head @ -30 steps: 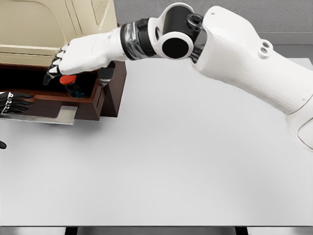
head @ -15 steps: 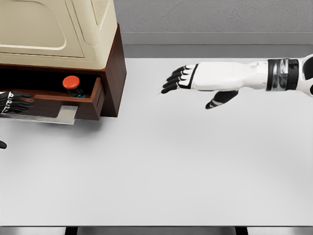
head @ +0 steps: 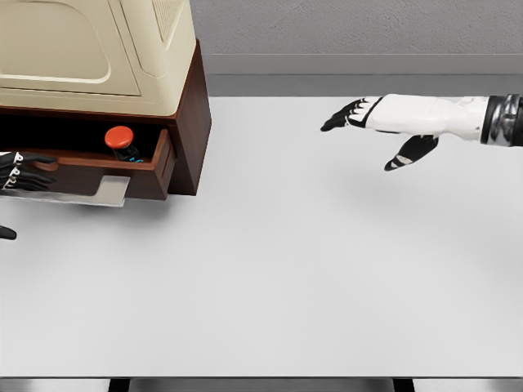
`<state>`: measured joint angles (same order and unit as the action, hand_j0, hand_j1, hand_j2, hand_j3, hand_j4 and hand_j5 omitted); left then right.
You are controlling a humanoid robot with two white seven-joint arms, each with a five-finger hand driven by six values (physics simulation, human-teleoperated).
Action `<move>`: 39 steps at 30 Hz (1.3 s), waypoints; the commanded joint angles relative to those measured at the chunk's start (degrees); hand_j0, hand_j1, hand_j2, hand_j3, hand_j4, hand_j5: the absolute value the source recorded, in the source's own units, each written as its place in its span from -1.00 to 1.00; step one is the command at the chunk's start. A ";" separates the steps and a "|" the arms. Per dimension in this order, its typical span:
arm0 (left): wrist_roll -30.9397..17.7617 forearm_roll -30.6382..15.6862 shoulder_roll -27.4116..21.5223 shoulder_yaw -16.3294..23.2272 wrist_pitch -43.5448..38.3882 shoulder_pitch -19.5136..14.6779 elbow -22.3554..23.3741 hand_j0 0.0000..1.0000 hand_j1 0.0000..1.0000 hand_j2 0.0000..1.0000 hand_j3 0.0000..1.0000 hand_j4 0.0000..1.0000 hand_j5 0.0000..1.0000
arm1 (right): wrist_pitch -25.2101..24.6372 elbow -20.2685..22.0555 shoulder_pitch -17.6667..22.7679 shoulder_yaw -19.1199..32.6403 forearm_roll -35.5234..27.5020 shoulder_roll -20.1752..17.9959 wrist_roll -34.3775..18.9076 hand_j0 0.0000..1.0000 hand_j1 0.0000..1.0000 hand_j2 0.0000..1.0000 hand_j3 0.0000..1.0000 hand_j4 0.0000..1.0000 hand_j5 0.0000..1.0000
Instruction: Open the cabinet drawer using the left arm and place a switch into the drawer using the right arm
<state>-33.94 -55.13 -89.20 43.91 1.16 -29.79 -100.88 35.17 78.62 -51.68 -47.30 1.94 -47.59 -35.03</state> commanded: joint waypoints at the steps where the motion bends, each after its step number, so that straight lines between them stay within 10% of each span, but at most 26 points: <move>1: -1.06 -0.94 0.08 -0.40 -0.63 -0.01 -0.19 0.75 0.75 0.75 0.75 0.75 0.75 | -0.17 -0.22 0.00 0.27 -0.45 -0.13 0.03 1.00 1.00 1.00 1.00 1.00 1.00; 26: -1.06 -6.57 -0.45 -6.46 -0.72 -0.62 -0.28 0.75 0.75 0.75 0.75 0.75 0.75 | -0.17 -0.22 1.41 0.19 -0.45 0.92 0.03 1.00 1.00 1.00 1.00 1.00 1.00; 30: -1.06 -6.66 2.36 -12.97 5.07 -0.89 -0.28 1.00 1.00 1.00 1.00 1.00 1.00 | -0.17 -0.31 1.41 0.10 -0.36 1.54 0.03 1.00 1.00 1.00 1.00 1.00 1.00; 39: -1.06 -10.00 7.11 -13.32 10.18 0.69 -0.37 1.00 1.00 1.00 1.00 1.00 1.00 | -0.17 -0.31 2.37 0.19 -0.36 1.71 0.03 1.00 1.00 1.00 1.00 1.00 1.00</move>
<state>-35.01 -64.00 -83.25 30.70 10.90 -29.00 -101.23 35.17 78.29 -49.31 -47.16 1.98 -45.86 -35.03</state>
